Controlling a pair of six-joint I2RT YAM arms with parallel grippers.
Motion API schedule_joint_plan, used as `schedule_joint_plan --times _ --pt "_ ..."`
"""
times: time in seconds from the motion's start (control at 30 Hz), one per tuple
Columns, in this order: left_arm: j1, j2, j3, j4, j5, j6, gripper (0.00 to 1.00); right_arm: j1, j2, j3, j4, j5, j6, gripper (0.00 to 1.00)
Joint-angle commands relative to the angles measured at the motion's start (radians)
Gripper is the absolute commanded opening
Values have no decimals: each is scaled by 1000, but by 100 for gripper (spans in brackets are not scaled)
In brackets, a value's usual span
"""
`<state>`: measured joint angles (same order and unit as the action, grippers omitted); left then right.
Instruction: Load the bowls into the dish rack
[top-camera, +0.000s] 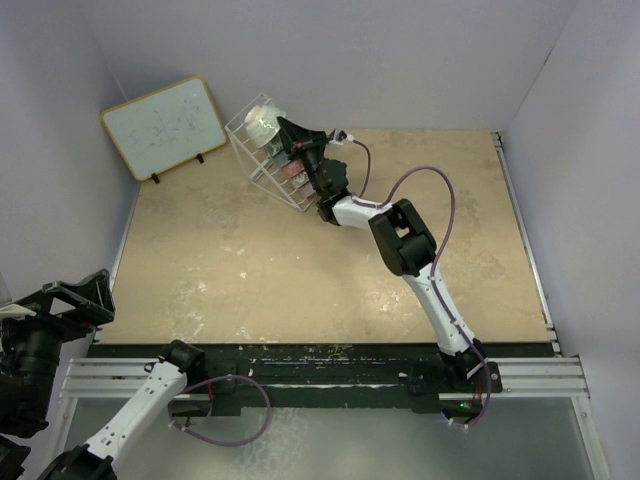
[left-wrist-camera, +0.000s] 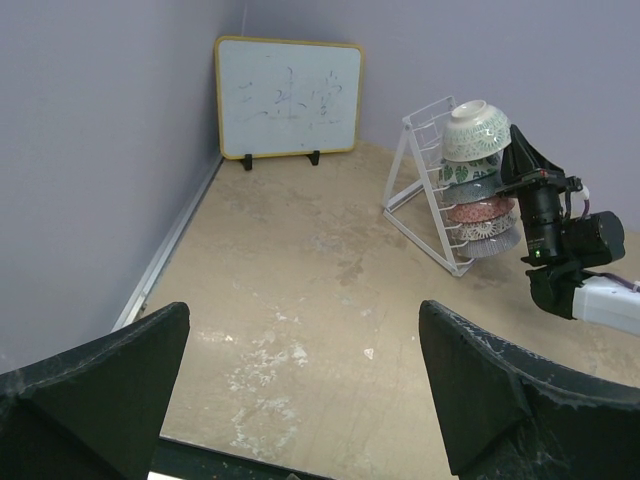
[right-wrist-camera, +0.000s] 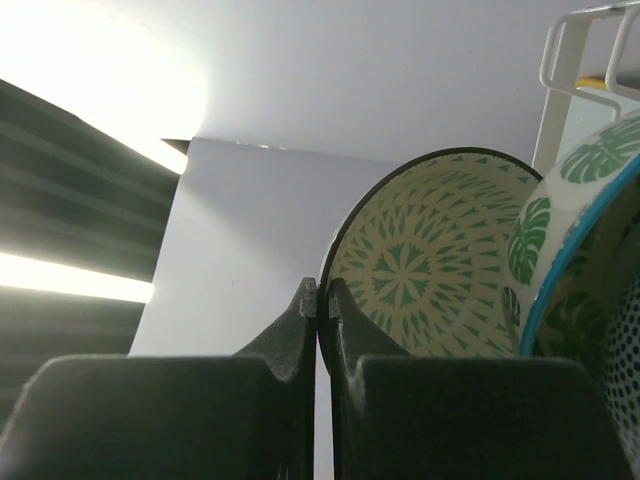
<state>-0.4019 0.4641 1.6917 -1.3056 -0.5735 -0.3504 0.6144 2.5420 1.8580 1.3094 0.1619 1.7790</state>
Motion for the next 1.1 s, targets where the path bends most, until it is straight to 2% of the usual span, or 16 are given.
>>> schedule_joint_plan --times 0.0,0.43,0.77,1.07 --pt "-11 -3 10 12 -17 -12 99 -2 -44 70 120 37 30 0" --pt "-15 3 24 10 -21 -14 99 -13 -3 118 80 47 28 0" --pt "-21 10 28 10 -22 -13 99 -35 -12 90 55 57 38 0" --pt "-22 5 17 11 -24 -21 99 -43 7 118 -31 34 35 0"
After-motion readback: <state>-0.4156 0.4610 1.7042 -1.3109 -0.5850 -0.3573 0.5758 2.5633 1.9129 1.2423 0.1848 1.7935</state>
